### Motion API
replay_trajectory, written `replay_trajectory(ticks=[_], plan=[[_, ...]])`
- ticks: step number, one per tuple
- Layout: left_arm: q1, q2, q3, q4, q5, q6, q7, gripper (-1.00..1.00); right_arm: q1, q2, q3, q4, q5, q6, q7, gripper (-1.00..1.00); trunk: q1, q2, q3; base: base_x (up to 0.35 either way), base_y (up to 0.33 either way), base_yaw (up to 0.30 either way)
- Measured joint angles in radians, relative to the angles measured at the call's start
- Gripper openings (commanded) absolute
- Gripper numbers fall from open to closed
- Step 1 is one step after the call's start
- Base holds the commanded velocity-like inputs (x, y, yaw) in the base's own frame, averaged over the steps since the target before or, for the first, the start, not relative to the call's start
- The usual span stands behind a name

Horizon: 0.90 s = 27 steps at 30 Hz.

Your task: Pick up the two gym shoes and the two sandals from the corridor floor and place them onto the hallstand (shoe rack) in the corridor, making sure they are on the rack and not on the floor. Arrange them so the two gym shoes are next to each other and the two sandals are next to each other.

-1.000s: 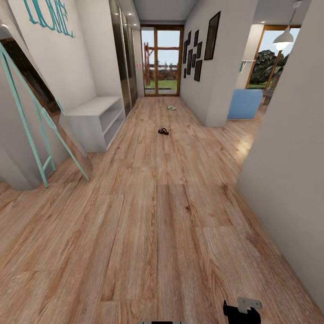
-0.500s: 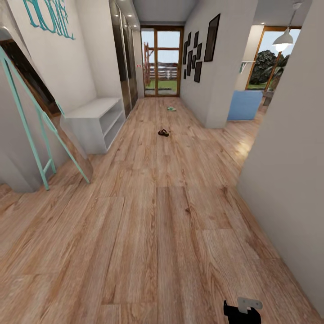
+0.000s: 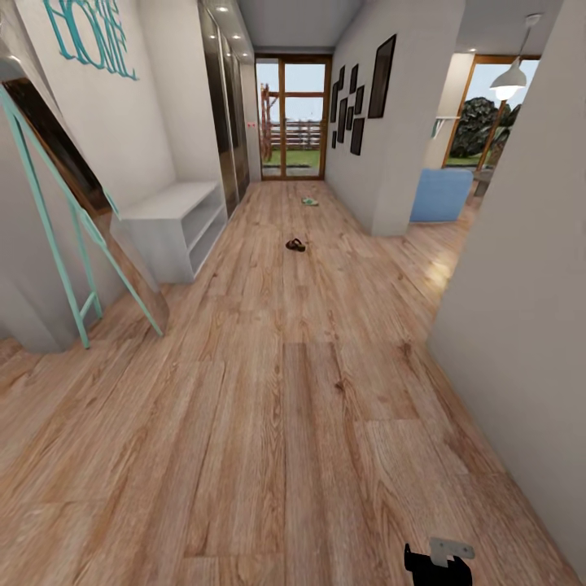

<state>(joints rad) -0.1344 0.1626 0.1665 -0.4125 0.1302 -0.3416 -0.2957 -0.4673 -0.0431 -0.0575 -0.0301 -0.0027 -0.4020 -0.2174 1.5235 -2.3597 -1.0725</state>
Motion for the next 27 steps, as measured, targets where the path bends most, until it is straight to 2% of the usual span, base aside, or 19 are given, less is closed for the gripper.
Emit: replay_trajectory(ticks=[8,27], plan=[[0.000,-0.001,0.002,0.000,0.001,0.000,0.000,1.00,0.000,0.000,0.001,0.000,0.001,0.000,0.000,1.00,0.000,0.000,0.012,0.071,0.000,0.000],[0.000,-0.001,0.003,0.000,0.003,0.000,0.000,1.00,0.000,0.001,0.003,0.001,0.001,0.000,0.000,1.00,-0.001,0.000,0.042,0.316,0.000,0.000]])
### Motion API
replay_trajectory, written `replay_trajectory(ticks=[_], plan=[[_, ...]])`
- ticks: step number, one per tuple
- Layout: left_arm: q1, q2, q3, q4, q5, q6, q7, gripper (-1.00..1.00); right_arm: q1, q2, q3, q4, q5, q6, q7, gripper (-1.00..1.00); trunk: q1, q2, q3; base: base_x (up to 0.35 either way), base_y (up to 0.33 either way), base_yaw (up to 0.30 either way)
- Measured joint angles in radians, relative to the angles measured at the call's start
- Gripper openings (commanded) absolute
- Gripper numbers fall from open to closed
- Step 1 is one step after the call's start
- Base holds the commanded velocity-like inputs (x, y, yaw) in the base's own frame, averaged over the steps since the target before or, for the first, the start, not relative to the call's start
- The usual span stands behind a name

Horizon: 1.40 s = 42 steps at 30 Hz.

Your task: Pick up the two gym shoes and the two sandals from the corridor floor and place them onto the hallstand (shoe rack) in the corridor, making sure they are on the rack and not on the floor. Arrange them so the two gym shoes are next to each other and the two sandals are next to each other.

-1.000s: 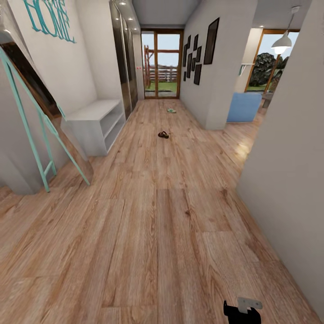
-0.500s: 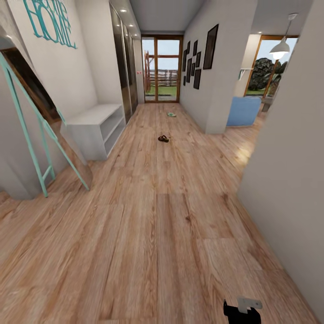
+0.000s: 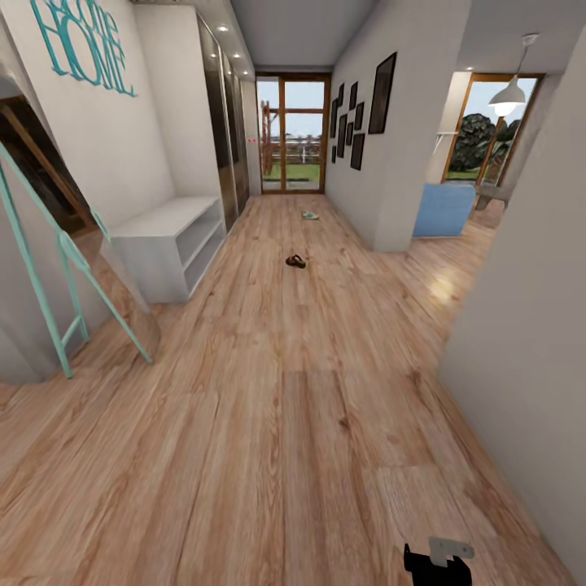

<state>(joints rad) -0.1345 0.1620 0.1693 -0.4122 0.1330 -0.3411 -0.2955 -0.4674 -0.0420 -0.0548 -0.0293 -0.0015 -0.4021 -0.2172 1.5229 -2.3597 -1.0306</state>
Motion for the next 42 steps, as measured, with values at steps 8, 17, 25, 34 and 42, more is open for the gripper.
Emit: replay_trajectory(ticks=[8,17,25,34,42], plan=[[0.000,-0.001,0.000,0.000,0.000,0.000,0.001,1.00,0.000,0.000,0.000,0.001,0.000,0.000,0.000,1.00,0.000,0.000,0.012,0.336,0.000,0.000],[0.000,-0.001,0.001,0.000,0.000,0.000,0.001,1.00,0.000,0.001,0.000,0.001,0.000,0.000,0.000,1.00,0.000,0.000,0.026,0.337,0.000,0.000],[0.000,-0.001,0.001,0.000,0.000,0.000,0.001,1.00,0.000,0.001,0.000,0.000,0.000,0.000,0.000,1.00,0.000,0.000,0.039,0.337,0.000,0.000],[0.000,-0.001,0.001,0.000,0.000,0.000,0.002,1.00,0.000,0.001,0.000,-0.001,0.000,0.000,0.000,1.00,0.000,0.000,0.045,0.337,0.000,0.000],[0.000,-0.001,0.001,0.009,0.000,0.000,0.002,1.00,0.000,-0.003,0.000,0.000,0.001,0.001,0.001,1.00,0.000,0.000,0.046,0.337,0.000,0.000]])
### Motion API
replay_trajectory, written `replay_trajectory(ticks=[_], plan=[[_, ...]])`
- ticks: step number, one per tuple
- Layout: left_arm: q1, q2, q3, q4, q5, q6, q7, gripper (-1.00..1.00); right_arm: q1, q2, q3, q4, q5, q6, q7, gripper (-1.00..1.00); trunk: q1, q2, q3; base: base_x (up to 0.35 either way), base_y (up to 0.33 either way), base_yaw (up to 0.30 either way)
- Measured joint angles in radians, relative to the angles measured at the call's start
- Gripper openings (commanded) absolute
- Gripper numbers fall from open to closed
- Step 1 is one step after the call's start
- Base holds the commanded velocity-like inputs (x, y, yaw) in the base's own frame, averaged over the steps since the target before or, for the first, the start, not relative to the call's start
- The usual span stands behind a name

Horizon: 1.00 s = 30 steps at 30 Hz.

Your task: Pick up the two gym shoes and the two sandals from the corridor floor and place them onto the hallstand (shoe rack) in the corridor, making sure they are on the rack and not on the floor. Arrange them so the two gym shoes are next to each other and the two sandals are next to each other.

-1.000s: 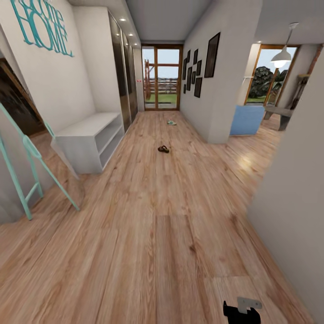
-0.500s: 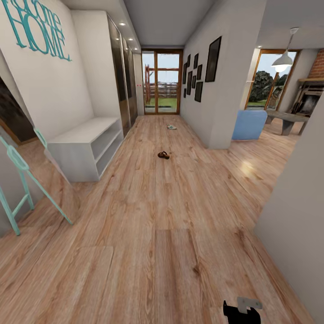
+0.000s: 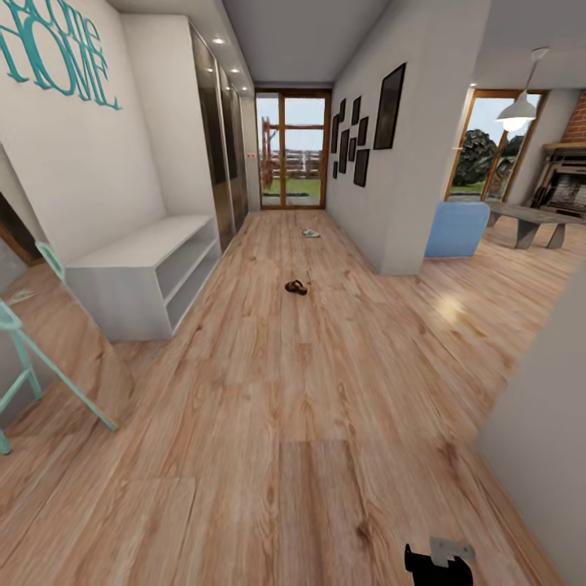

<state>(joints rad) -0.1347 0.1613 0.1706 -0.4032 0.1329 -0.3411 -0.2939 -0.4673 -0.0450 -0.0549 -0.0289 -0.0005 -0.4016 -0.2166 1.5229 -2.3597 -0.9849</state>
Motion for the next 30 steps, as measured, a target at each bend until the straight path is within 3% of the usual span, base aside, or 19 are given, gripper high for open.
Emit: replay_trajectory(ticks=[30], plan=[[0.000,0.000,0.001,0.017,0.000,0.000,0.000,1.00,0.000,0.000,0.000,0.000,-0.002,0.000,-0.002,1.00,0.000,0.000,0.000,0.337,0.000,0.000]])
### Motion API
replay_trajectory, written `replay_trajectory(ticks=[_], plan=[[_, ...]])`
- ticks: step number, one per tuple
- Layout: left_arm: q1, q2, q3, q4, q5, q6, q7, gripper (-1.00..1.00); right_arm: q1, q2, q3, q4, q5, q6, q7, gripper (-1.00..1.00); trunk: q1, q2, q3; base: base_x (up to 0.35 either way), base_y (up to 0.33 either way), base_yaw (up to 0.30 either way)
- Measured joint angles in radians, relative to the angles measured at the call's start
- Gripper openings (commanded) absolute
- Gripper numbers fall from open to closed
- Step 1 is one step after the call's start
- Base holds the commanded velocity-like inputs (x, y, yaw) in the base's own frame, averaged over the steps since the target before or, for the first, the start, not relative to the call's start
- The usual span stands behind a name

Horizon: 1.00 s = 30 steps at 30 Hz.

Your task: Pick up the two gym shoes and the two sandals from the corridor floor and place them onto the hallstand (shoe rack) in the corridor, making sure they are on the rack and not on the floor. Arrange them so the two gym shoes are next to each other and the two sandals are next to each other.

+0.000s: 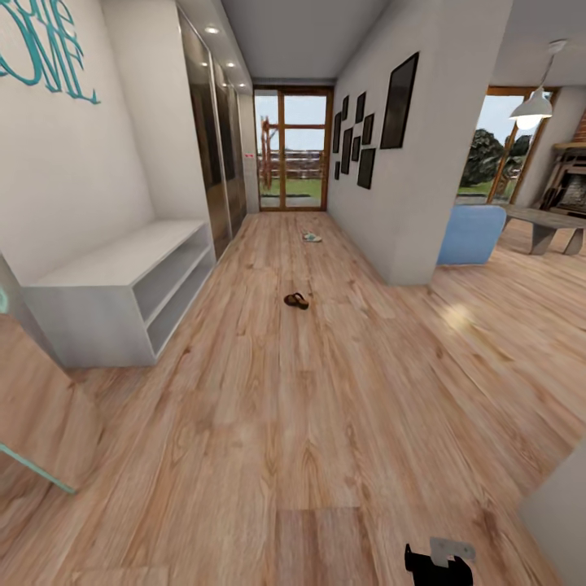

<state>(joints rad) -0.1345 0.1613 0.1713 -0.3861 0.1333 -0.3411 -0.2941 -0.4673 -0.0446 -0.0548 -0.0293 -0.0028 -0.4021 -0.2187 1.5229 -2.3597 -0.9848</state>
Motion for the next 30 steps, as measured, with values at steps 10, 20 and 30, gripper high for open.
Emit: replay_trajectory(ticks=[10,20,30], plan=[[0.000,0.000,0.000,0.000,0.000,0.000,0.000,1.00,0.000,0.000,0.000,0.000,0.000,0.000,0.000,1.00,0.000,0.000,0.000,0.337,0.000,0.000],[0.000,0.000,0.000,0.003,0.000,0.000,0.000,1.00,0.000,0.000,0.000,0.000,0.000,0.000,0.000,1.00,0.000,0.000,0.000,0.336,0.000,0.000],[-0.001,0.000,0.000,0.003,0.000,0.000,0.000,1.00,0.000,0.000,0.000,0.000,0.000,0.000,0.000,1.00,0.000,0.000,0.000,0.337,0.000,0.000]])
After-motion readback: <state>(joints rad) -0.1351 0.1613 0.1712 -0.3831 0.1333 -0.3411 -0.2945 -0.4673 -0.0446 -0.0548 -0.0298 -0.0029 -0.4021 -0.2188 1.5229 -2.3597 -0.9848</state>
